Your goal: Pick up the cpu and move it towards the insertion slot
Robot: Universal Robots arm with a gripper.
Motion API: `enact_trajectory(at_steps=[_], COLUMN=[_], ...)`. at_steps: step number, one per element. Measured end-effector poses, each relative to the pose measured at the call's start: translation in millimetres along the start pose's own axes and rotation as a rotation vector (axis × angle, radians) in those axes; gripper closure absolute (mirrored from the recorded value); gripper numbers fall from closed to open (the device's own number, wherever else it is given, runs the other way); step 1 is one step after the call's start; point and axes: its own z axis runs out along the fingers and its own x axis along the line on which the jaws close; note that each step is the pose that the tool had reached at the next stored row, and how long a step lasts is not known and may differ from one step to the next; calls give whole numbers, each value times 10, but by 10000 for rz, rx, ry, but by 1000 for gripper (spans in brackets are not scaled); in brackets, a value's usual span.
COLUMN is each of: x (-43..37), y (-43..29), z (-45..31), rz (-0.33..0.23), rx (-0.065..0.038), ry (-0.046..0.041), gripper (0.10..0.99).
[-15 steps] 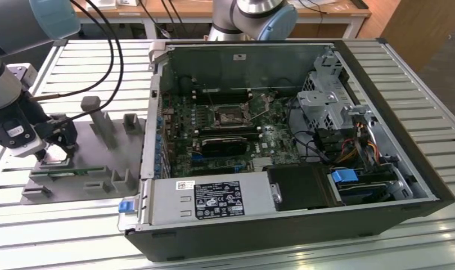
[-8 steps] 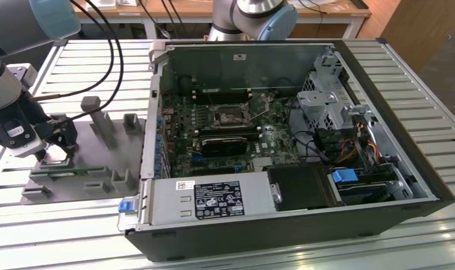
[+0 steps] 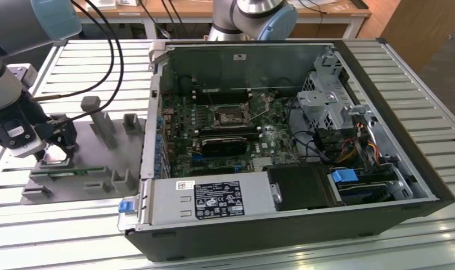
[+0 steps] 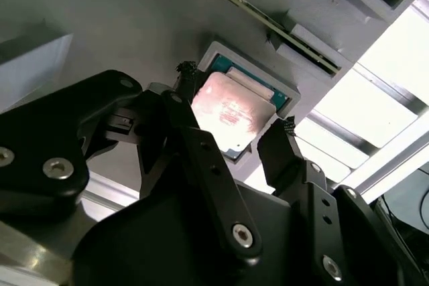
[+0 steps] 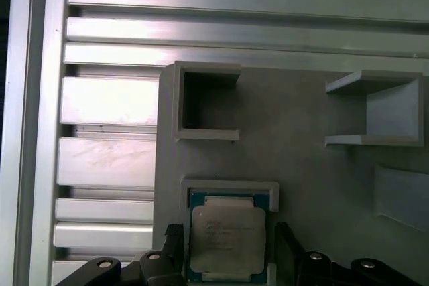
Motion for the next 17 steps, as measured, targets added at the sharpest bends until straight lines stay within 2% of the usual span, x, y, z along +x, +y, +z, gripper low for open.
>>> enact_trajectory(at_steps=[2,6,9,17], x=[-4,-3,-37,-40], y=[0,0,-1,17], z=[2,2,4,17], rz=[6,10,8,8], rx=[-3,-4,-4,-3], ry=[173,210,209,211], gripper=[439,439,439,439])
